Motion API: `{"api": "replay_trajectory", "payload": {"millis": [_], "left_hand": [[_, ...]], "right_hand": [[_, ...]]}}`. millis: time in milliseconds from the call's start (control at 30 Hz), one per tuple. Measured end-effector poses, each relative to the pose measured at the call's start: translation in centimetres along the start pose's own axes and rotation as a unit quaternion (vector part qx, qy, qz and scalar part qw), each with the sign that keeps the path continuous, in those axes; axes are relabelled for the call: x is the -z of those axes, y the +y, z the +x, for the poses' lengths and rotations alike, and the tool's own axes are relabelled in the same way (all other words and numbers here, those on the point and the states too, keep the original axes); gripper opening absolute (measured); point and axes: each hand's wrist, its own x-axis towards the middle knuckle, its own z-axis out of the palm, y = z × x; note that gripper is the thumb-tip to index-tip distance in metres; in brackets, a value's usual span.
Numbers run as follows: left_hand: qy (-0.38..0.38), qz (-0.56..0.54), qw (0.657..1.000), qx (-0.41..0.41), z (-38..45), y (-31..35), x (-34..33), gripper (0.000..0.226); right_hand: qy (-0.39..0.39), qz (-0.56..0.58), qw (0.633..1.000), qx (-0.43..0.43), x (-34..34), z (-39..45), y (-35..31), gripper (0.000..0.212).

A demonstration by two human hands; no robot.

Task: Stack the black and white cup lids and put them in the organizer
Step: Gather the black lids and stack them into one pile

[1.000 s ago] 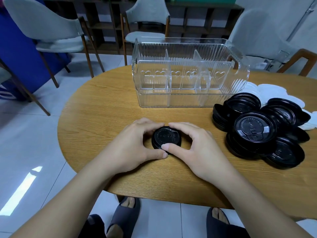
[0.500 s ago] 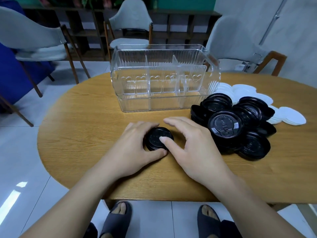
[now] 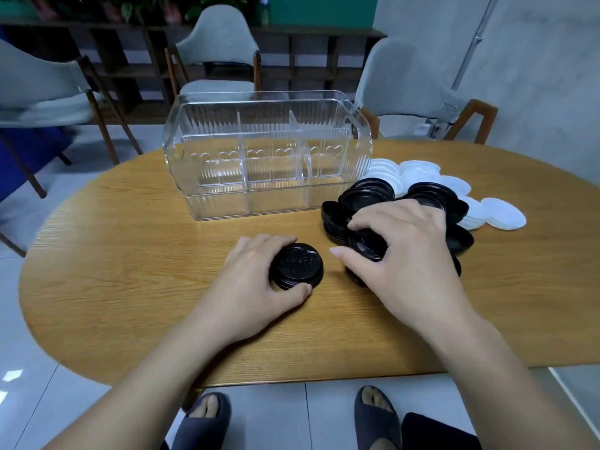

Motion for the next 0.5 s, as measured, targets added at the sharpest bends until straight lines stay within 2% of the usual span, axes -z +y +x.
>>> {"api": "replay_trajectory", "payload": {"millis": [100,500], "left_hand": [[0.001,-0.004,1.000,0.001,0.1,0.5,-0.1,0.092],[-0.010,-0.008,1.000,0.000,0.2,1.1,-0.2,0.092]], "right_hand": [[-0.012,-0.009,1.000,0.002,-0.2,-0.2,0.2,0.042],[0.017,-0.024,1.000,-0.003,-1.3,-0.4,0.8,0.023]]}}
